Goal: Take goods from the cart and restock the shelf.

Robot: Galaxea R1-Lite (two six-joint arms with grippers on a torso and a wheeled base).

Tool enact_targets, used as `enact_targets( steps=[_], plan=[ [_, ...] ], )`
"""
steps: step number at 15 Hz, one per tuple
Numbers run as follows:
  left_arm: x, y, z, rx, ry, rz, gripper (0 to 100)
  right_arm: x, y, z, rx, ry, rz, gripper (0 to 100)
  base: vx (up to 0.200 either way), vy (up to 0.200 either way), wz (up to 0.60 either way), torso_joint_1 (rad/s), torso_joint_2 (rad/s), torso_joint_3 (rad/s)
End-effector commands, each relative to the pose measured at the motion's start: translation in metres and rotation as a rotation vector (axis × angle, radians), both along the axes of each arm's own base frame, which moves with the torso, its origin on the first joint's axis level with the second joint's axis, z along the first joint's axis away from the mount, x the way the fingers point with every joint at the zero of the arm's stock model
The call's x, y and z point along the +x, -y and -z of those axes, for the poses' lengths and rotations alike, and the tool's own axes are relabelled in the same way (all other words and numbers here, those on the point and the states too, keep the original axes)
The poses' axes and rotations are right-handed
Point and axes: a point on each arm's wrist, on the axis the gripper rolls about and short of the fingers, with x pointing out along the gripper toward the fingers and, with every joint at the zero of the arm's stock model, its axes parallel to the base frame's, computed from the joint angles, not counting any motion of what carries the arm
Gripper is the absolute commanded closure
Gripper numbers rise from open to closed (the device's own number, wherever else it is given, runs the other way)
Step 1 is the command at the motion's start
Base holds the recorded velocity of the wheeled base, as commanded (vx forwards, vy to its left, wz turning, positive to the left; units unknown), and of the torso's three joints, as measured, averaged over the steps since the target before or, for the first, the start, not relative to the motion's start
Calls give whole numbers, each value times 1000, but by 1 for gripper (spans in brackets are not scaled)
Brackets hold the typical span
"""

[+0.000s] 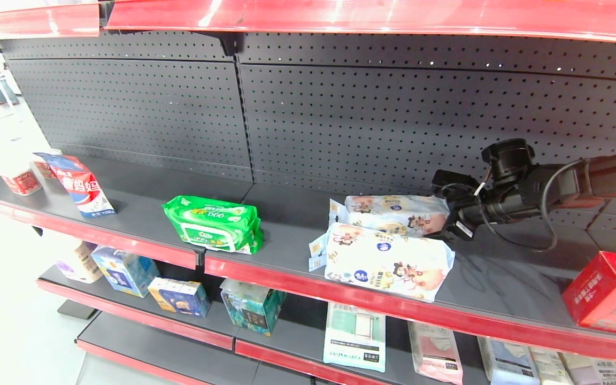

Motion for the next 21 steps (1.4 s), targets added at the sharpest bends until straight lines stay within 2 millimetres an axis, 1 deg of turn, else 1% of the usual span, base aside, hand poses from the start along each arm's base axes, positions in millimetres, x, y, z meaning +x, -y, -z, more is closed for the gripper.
enact_targets(
  steps=[1,3,6,8,17,19,21],
  plan=[
    [0,0,0,0,-1,0,0,-2,-1,0,3,-5,-3,0,0,0,0,0,0,0],
    [0,0,0,0,-1,-2,0,-4,-9,-2,63,-17,-37,0,0,0,0,0,0,0],
    [0,0,0,0,-1,0,0,-5,-12,-1,84,-28,-42,0,0,0,0,0,0,0],
    [0,0,0,0,-1,0,0,-6,-12,0,104,-39,-42,0,0,0,0,0,0,0],
    [0,0,0,0,-1,0,0,-9,-11,-8,161,-55,16,0,0,0,0,0,0,0],
    [0,0,0,0,-1,0,0,-12,-12,-10,196,-73,31,0,0,0,0,0,0,0],
    [0,0,0,0,-1,0,0,-16,-11,-8,197,-87,32,0,0,0,0,0,0,0]
  ],
)
